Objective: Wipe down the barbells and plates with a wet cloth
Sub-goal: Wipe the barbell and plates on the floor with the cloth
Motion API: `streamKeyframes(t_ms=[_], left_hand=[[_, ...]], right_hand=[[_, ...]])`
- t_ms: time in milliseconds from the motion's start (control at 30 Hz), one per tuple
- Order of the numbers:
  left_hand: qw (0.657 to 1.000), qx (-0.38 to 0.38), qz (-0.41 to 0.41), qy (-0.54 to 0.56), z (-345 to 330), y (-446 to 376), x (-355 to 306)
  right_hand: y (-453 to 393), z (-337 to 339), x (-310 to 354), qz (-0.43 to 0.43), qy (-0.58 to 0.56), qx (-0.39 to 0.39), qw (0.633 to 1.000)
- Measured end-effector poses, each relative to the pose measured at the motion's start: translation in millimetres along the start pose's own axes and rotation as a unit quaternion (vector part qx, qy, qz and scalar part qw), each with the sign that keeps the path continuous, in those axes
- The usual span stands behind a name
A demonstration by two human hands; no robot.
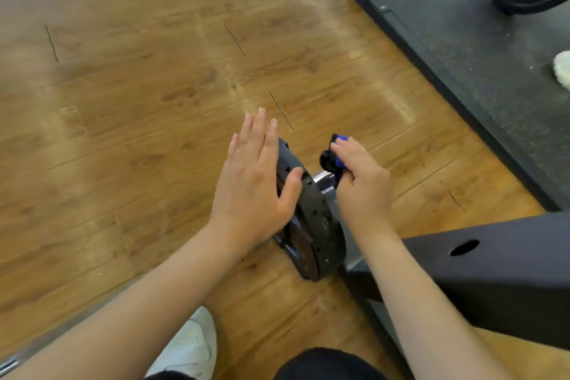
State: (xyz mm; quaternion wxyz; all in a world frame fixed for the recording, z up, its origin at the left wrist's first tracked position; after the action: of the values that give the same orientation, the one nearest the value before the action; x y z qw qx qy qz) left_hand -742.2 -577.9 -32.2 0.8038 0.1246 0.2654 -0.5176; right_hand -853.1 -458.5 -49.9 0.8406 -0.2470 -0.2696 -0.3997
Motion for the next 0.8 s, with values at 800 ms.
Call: streamKeyframes(t_ms=[800], left_hand=[[0.968,0.230,-0.050,-0.087,20.2,-29.2,2.1]], right_hand=[[-6.2,-16.9,-14.1,-0.115,0.071,0.192,0.972]])
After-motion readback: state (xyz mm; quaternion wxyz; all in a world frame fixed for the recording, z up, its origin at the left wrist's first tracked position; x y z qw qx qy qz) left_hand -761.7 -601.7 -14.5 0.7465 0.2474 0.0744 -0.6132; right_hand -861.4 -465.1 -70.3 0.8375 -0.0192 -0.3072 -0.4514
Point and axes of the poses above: each hand's wrist, its own y-axis away from the middle knuckle, its own z-axis out of the back of the hand, x = y × z, the point moved 1 cm from there along -y, towards the middle knuckle, and after that the axes turned 6 degrees about x, right-handed, at the moved point
